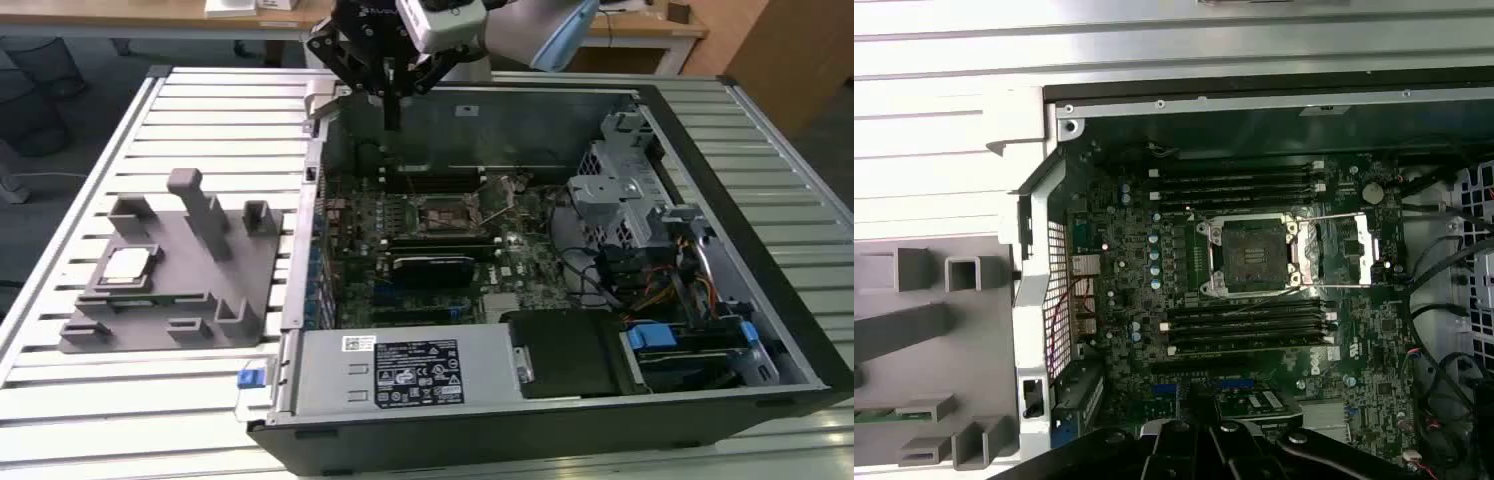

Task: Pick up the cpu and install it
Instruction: 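Reach for the cpu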

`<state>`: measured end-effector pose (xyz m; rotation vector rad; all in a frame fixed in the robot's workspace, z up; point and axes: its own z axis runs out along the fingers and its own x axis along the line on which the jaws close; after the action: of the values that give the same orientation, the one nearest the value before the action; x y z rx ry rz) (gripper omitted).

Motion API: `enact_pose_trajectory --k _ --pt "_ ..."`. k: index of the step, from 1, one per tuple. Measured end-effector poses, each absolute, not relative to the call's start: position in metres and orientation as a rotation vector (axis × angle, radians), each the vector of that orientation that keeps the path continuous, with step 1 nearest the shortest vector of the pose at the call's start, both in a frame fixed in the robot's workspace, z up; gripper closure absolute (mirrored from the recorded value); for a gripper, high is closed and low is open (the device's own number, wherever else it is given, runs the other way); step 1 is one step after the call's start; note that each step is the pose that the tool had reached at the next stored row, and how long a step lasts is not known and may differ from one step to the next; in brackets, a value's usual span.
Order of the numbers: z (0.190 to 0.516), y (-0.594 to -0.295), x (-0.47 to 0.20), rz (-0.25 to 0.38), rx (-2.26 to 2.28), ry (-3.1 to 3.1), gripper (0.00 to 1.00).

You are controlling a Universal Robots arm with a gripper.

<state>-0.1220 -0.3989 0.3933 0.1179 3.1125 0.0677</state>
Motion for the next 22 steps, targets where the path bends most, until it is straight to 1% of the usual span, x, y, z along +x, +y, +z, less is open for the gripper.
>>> enact_pose_trajectory --k 22 --pt "0.393 -0.399 -0.133 0.068 0.118 3.112 0.89"
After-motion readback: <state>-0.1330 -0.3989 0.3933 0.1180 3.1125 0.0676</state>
